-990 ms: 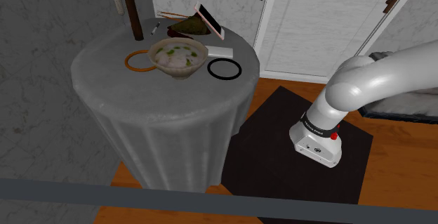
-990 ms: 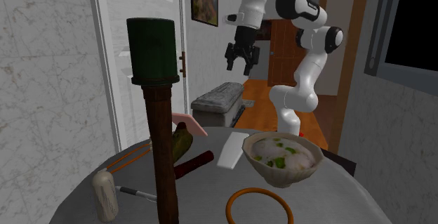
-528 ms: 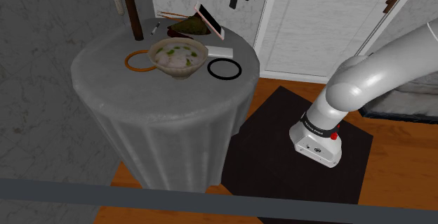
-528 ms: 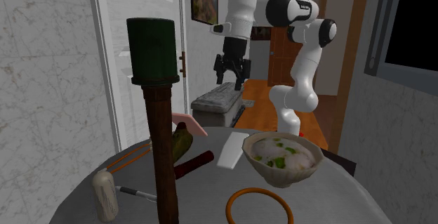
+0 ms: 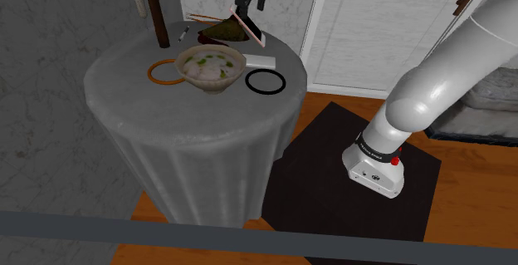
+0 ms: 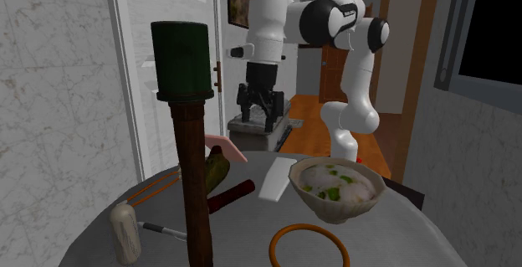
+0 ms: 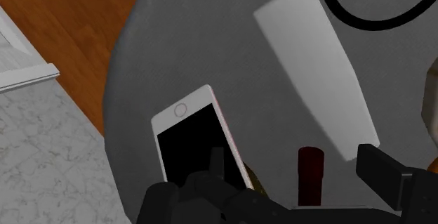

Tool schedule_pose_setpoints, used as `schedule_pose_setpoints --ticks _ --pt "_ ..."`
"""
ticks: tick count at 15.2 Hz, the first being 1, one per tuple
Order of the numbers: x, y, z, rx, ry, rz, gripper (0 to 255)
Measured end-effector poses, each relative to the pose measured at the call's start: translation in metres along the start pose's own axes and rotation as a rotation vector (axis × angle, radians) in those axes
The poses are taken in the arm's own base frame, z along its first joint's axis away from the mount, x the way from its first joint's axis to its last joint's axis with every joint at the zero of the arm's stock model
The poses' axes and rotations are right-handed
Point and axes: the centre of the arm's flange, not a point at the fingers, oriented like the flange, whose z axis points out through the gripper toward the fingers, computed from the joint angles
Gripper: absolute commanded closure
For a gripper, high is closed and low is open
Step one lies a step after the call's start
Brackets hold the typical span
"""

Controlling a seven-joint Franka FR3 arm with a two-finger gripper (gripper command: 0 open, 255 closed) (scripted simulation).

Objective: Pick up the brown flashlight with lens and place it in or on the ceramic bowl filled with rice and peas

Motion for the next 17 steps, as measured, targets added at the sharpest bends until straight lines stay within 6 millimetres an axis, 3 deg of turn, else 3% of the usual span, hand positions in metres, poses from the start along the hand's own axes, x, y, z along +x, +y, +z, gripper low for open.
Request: schedule_pose_setpoints --ticks 10,17 --pt "0.106 -0.049 0.07 0.034 -0.062 -0.039 0" --pt "0.112 -0.056 0.108 0.037 -0.068 -0.042 0"
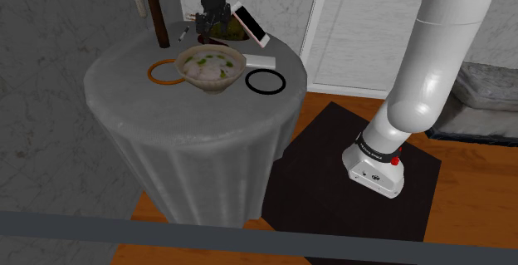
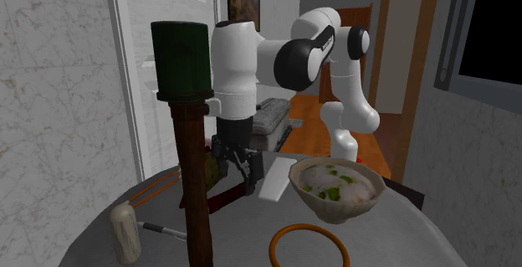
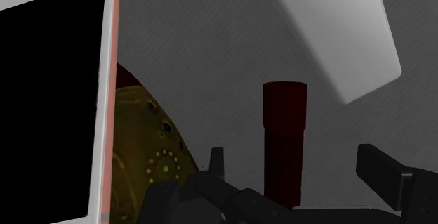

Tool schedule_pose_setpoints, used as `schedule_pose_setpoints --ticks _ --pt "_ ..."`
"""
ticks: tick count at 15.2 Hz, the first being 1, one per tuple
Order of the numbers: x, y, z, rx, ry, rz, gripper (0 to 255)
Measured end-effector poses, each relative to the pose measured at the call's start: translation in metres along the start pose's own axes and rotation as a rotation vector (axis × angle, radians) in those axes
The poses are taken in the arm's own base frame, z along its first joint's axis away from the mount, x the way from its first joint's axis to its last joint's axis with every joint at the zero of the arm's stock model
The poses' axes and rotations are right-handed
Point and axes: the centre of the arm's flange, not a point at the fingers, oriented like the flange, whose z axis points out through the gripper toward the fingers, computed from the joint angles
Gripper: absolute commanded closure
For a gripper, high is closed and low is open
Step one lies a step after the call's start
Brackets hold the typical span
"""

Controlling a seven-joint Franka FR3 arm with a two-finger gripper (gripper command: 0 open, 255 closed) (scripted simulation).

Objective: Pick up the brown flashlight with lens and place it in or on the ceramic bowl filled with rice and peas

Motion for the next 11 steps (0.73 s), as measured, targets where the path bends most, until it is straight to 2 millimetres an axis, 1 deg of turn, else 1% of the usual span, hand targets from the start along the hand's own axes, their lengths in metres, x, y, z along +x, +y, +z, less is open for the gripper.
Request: schedule_pose_setpoints --ticks 2,7,8,11 --pt "0.0008 0.0002 0.007 0.0 0.0 0.0 0" --pt "0.0006 0.0005 0.009 0.0 0.001 0.0 0" --pt "0.0006 0.0005 0.009 0.0 0.001 0.0 255" --pt "0.0006 0.0005 0.009 0.0 0.001 0.0 255"
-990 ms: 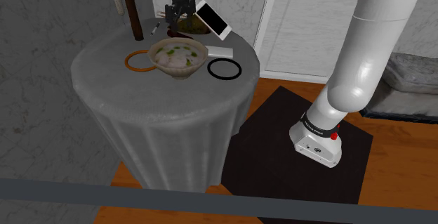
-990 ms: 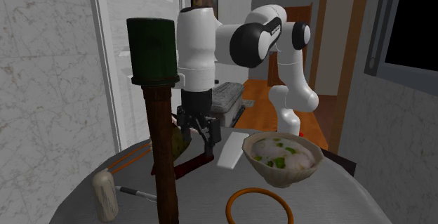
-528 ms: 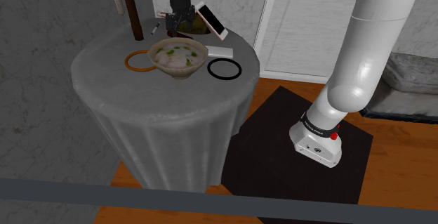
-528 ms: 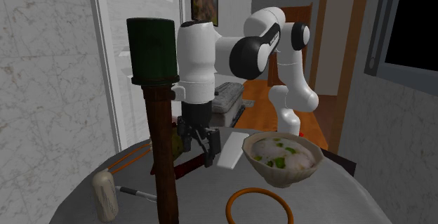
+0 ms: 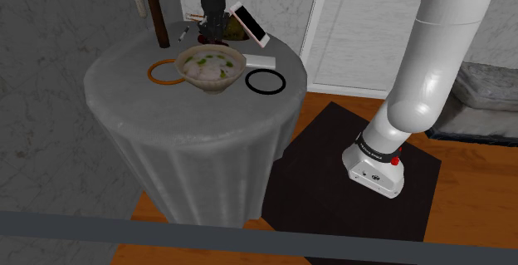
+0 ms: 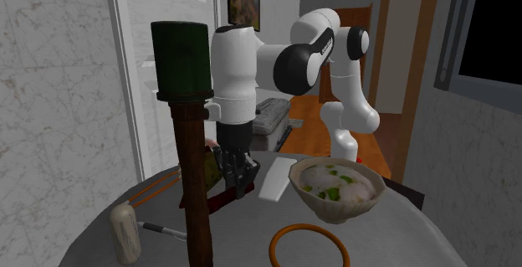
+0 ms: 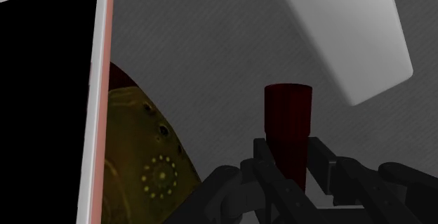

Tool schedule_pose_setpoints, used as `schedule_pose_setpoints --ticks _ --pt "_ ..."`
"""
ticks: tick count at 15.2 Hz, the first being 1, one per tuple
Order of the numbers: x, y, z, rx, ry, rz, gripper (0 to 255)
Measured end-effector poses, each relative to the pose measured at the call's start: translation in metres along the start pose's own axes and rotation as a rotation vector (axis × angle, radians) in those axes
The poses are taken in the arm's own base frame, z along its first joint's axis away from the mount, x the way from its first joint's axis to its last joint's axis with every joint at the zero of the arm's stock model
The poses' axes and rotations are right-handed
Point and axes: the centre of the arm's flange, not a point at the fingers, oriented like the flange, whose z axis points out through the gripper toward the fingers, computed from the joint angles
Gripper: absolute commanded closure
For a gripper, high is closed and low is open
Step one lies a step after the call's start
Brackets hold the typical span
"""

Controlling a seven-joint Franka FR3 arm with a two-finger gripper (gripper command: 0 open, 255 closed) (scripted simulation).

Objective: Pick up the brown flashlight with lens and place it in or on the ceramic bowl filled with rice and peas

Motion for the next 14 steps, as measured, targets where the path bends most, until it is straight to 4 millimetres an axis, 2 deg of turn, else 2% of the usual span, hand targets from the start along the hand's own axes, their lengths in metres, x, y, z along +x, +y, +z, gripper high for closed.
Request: schedule_pose_setpoints --ticks 7,14 --pt "0.0 0.0 0.0 0.0 0.0 0.0 255" --pt "0.0 0.0 -0.031 0.0 0.0 0.0 255"
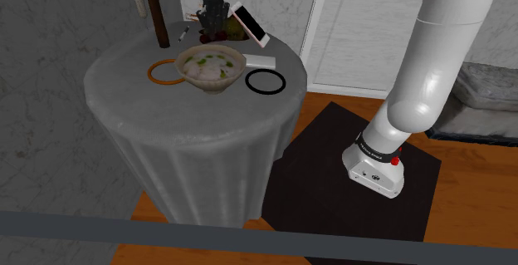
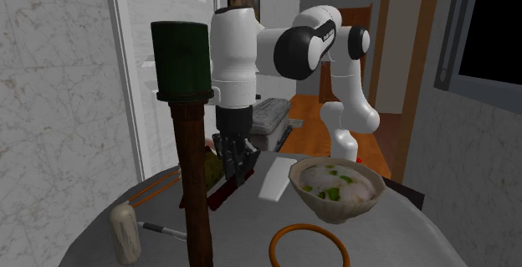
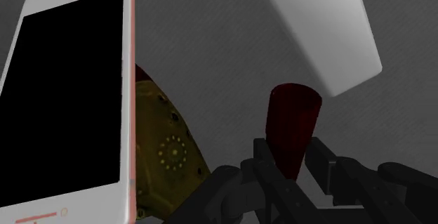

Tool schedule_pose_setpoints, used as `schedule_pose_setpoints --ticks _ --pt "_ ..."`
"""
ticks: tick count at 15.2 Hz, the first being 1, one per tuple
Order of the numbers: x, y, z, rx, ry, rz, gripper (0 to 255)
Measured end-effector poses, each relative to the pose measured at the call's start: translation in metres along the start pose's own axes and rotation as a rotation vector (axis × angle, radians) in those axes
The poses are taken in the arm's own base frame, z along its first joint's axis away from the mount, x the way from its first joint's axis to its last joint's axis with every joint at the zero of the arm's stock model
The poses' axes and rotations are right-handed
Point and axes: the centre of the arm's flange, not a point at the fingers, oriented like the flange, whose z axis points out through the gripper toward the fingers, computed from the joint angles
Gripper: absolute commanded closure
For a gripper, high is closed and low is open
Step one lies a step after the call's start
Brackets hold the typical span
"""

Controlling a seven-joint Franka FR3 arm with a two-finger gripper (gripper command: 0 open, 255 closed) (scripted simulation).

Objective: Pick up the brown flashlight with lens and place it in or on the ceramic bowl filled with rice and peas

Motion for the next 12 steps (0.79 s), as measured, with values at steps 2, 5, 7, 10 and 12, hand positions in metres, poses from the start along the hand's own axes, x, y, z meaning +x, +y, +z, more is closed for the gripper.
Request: schedule_pose_setpoints --ticks 2,5,7,10,12 --pt "0.002 0.001 -0.01 0.0 0.0 0.0 255" --pt "0.0 0.0 -0.027 0.0 0.0 0.0 255" --pt "0.0 0.0 -0.037 0.0 0.0 0.0 255" --pt "0.002 0.001 -0.053 0.0 0.0 0.0 255" --pt "0.002 0.001 -0.062 0.0 0.0 0.0 255"
